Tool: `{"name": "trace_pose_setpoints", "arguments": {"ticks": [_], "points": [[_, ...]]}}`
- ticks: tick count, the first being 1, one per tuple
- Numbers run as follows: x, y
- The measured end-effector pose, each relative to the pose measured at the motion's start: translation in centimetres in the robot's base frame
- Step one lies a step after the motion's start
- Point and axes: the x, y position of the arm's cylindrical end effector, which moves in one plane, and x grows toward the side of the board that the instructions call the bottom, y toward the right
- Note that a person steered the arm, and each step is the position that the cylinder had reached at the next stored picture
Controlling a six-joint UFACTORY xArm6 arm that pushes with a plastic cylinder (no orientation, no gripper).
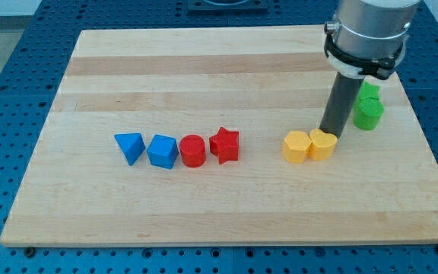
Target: Move the green blocks to the right of the yellow blocks
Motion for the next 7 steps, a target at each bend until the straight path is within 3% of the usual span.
{"name": "trace_pose_setpoints", "arguments": {"ticks": [2, 4, 7], "points": [[-0.2, 0.0], [-10.7, 2.2], [-9.6, 15.7]]}}
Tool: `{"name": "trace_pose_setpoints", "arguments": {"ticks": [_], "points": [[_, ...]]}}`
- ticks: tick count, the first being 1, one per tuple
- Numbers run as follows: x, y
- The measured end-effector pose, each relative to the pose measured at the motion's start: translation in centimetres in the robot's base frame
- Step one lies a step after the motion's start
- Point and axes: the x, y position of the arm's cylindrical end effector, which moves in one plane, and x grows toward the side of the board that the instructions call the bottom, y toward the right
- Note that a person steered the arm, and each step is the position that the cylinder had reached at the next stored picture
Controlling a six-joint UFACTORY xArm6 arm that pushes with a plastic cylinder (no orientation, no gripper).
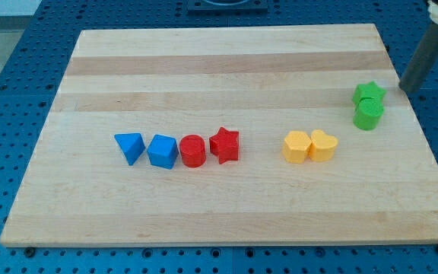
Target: Move the green blocks to the right of the yellow blocks
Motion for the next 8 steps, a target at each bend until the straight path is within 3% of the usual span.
{"name": "trace_pose_setpoints", "arguments": {"ticks": [3, 8], "points": [[0.1, -0.6], [0.7, -7.1]]}}
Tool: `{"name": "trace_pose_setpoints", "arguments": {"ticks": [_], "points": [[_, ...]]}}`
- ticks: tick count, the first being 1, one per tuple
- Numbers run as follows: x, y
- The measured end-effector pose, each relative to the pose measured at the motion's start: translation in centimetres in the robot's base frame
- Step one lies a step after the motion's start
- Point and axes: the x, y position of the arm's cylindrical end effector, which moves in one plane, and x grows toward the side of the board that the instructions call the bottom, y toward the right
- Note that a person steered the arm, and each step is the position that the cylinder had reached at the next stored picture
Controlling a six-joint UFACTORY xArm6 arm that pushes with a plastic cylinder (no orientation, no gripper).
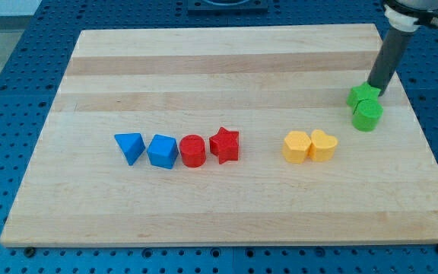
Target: Move the green blocks to the right of the yellow blocks
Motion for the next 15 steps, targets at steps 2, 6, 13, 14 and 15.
{"name": "trace_pose_setpoints", "arguments": {"ticks": [2, 6, 13, 14, 15], "points": [[0.1, -2.4], [3.8, -4.5], [7.1, -4.7], [4.3, -0.3], [6.2, 5.2]]}}
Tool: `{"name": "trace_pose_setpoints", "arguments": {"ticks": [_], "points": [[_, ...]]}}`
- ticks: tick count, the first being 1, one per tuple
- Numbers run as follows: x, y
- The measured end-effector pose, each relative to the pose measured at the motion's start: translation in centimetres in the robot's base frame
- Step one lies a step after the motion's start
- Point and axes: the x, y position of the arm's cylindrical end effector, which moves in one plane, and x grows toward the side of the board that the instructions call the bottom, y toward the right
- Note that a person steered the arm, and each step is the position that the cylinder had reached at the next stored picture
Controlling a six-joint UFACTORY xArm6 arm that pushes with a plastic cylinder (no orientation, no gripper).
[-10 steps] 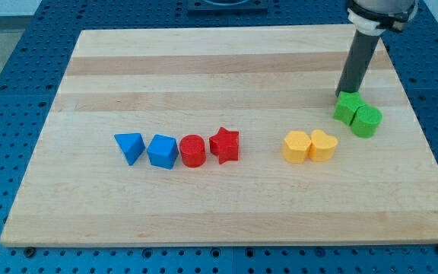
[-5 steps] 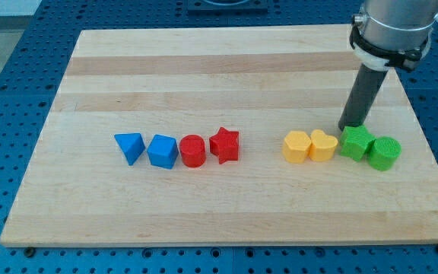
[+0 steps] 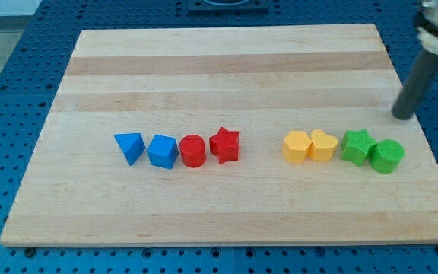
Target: Move the green blocks to the right of the yellow blocks
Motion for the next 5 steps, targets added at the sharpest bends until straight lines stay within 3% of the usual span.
{"name": "trace_pose_setpoints", "arguments": {"ticks": [1, 2, 3, 5], "points": [[4.8, 0.6], [5.5, 0.6], [11.0, 0.2], [12.9, -3.2]]}}
